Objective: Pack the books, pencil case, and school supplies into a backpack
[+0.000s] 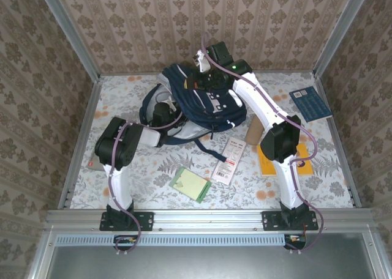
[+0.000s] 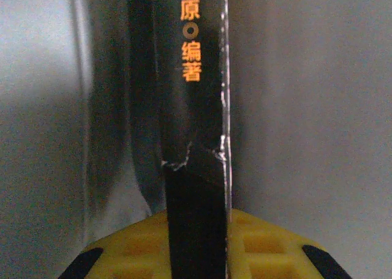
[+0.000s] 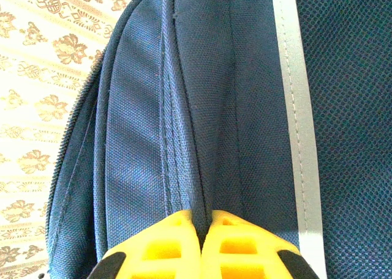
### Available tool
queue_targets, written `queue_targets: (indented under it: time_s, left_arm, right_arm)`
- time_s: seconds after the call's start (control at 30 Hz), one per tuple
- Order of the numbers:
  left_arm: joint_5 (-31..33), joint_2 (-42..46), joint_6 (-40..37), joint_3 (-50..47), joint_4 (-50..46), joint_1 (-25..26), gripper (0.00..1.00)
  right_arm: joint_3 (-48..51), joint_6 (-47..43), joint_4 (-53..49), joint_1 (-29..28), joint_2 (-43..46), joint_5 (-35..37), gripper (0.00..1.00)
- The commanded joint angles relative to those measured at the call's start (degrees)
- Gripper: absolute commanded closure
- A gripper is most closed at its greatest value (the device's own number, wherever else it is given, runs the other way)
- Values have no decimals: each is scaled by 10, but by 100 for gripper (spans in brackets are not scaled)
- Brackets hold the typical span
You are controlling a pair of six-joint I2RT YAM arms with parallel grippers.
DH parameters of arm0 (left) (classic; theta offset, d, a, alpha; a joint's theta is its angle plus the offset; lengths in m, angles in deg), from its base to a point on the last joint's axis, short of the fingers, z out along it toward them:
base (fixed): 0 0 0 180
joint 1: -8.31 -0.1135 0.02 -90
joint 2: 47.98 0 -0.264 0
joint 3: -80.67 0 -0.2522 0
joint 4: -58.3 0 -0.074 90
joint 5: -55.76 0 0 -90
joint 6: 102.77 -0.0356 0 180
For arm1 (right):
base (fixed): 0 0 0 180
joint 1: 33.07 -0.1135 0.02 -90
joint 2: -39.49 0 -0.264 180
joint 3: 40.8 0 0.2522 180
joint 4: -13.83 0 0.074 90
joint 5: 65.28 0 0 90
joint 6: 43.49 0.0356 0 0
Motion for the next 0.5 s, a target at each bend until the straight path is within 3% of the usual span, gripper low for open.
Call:
queue_targets:
  time_s: [0.0, 0.17, 0.23, 0.3, 0.47]
  left_arm:
    - [16, 1, -26, 34, -13, 19, 88]
    - [37, 23, -34, 27, -81, 20, 59]
    - [43, 41, -46, 22, -114, 20, 55]
    - [51, 58, -53, 17, -140, 20, 35]
    - [69, 100, -76, 3, -181, 20, 31]
  right_arm:
    - [-24, 0, 23, -4, 20, -32, 100]
    - [-23, -8, 15, -2, 16, -21, 100]
    - [-23, -12, 13, -1, 15, -15, 100]
    - [-22, -9, 15, 2, 13, -16, 100]
    - [-21, -8, 17, 3, 9, -13, 100]
